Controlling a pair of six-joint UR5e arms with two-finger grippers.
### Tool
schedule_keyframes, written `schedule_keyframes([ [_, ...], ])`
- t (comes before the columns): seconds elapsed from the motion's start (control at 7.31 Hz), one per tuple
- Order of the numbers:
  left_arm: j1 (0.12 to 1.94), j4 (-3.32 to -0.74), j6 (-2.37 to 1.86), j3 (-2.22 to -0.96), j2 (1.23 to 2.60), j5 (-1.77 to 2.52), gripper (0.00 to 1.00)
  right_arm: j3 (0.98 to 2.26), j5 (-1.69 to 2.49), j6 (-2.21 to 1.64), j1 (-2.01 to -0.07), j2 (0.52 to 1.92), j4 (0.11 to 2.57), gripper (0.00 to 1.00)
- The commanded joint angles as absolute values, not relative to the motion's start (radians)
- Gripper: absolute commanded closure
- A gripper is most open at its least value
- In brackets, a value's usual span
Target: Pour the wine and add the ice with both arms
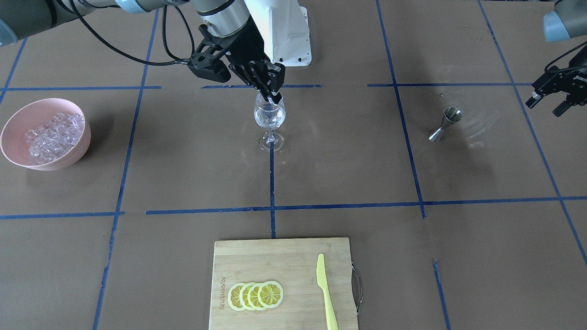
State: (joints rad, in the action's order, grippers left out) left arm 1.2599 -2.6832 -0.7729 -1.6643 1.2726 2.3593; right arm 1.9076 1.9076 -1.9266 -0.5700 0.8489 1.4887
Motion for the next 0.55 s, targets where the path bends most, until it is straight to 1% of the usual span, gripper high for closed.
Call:
schedule_keyframes([
  [0.0, 1.259, -2.688, -0.773, -1.664, 1.269, 2.359, 0.00, 1.925, 1.910, -1.927, -0.566, 0.865, 1.489, 1.00],
  [0.41, 1.261, -2.688, -0.773, -1.666, 1.269, 2.359, 0.00, 1.930, 1.905, -1.930, -0.543, 0.877, 1.493, 0.99],
])
